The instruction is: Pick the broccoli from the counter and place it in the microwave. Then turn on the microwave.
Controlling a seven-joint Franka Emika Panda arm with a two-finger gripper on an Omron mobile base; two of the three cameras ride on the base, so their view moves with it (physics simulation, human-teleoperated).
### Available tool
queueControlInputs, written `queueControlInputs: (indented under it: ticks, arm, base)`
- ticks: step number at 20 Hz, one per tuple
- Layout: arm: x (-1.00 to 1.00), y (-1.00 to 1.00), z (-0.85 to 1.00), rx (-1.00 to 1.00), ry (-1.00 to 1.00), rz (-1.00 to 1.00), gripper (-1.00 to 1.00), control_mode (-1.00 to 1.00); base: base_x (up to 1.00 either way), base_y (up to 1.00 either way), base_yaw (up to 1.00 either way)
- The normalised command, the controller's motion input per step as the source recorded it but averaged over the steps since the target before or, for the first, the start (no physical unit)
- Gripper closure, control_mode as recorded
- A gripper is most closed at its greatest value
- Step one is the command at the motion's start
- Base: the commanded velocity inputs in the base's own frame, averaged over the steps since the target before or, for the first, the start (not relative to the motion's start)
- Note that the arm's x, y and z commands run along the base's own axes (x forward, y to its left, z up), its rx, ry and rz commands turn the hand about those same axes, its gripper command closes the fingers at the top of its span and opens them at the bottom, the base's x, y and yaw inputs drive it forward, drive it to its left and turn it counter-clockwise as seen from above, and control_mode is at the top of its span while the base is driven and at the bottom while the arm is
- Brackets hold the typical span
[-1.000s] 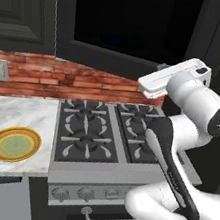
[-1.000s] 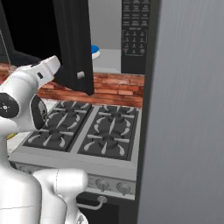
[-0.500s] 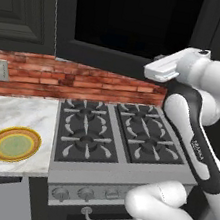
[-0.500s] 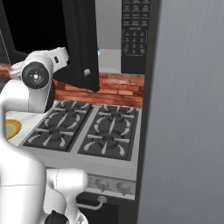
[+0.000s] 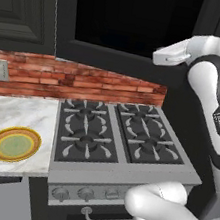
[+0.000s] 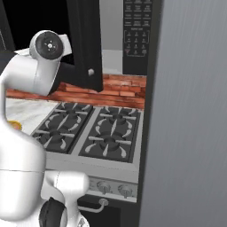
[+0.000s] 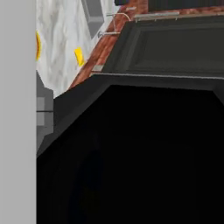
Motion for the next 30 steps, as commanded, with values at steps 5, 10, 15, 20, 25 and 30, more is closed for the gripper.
queueControlInputs:
  ticks: [5, 10, 15, 20, 25, 30]
  arm:
    - [0.34, 0.0, 0.0, 0.0, 0.09, 0.11, 1.0, -1.0]
    - [0.45, 0.0, 0.0, 0.0, 0.02, 0.1, 1.0, -1.0]
    - [0.49, 0.0, 0.0, 0.0, -0.01, 0.05, 1.0, -1.0]
    - [0.31, 0.0, 0.0, 0.04, -0.12, 0.0, 1.0, -1.0]
    - [0.19, 0.0, 0.0, 0.05, -0.17, -0.02, 1.0, -1.0]
    - [0.24, 0.02, 0.0, 0.03, -0.13, -0.1, 1.0, -1.0]
  base:
    - [0.0, 0.0, 0.0]
    - [0.0, 0.0, 0.0]
    - [0.0, 0.0, 0.0]
    - [0.0, 0.0, 0.0]
    - [0.0, 0.0, 0.0]
    - [0.0, 0.0, 0.0]
